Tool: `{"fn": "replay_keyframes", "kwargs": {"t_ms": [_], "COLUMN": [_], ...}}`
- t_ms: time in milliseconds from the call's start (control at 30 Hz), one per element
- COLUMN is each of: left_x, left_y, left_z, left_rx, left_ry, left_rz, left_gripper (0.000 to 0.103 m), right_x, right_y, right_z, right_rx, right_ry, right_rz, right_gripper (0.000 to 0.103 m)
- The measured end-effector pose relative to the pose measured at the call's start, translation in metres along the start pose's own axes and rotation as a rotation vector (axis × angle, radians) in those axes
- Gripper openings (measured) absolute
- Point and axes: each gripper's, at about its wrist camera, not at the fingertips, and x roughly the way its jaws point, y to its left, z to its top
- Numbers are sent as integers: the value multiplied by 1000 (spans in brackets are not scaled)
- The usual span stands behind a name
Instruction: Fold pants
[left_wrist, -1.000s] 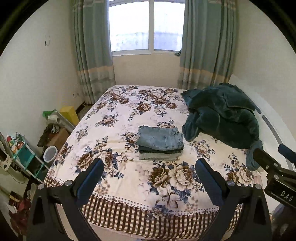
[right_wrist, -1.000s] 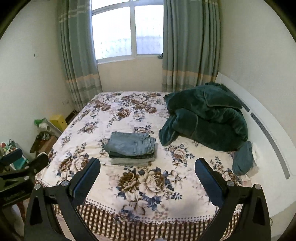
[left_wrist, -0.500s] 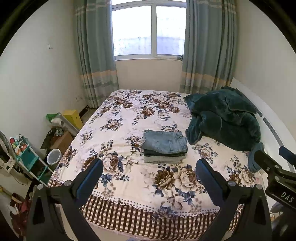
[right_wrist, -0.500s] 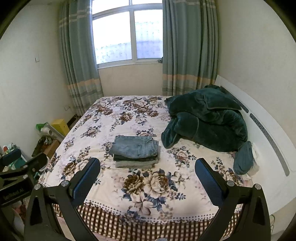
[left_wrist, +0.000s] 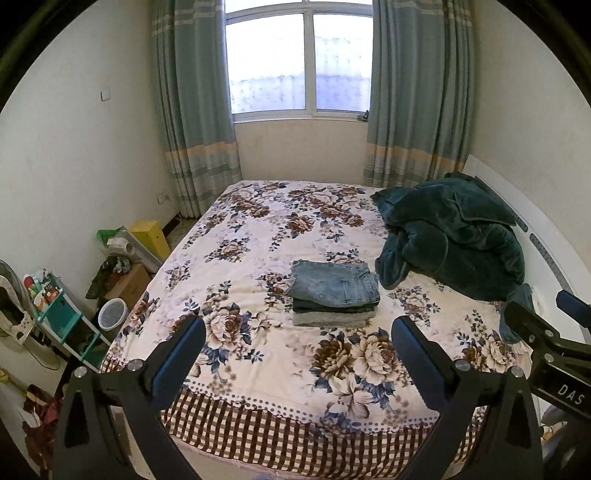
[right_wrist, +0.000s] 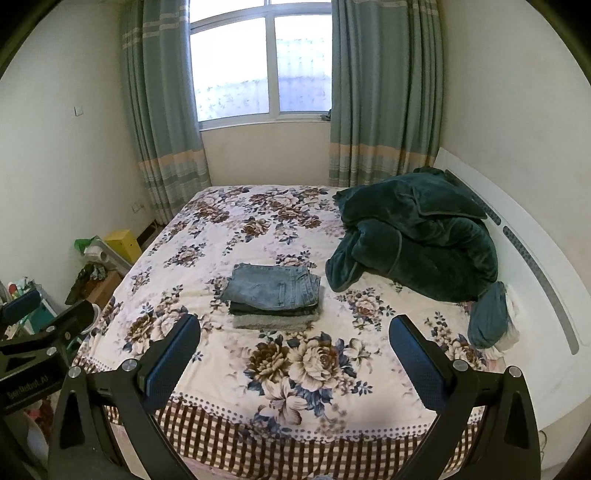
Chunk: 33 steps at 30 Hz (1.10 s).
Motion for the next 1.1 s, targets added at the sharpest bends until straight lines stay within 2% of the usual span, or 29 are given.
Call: {"fn": "replay_keyframes", "kwargs": {"t_ms": [1100], "left_x": [1], "left_y": [7], "left_z": [12], "left_rx": [-1], "left_ry": [-5], "left_rz": [17], "left_gripper": [103], "right_x": [15], "right_y": [-7], "right_z": [0], "right_rx": [5], "right_ry": [15], "right_rz": [14], "right_gripper": [103]}}
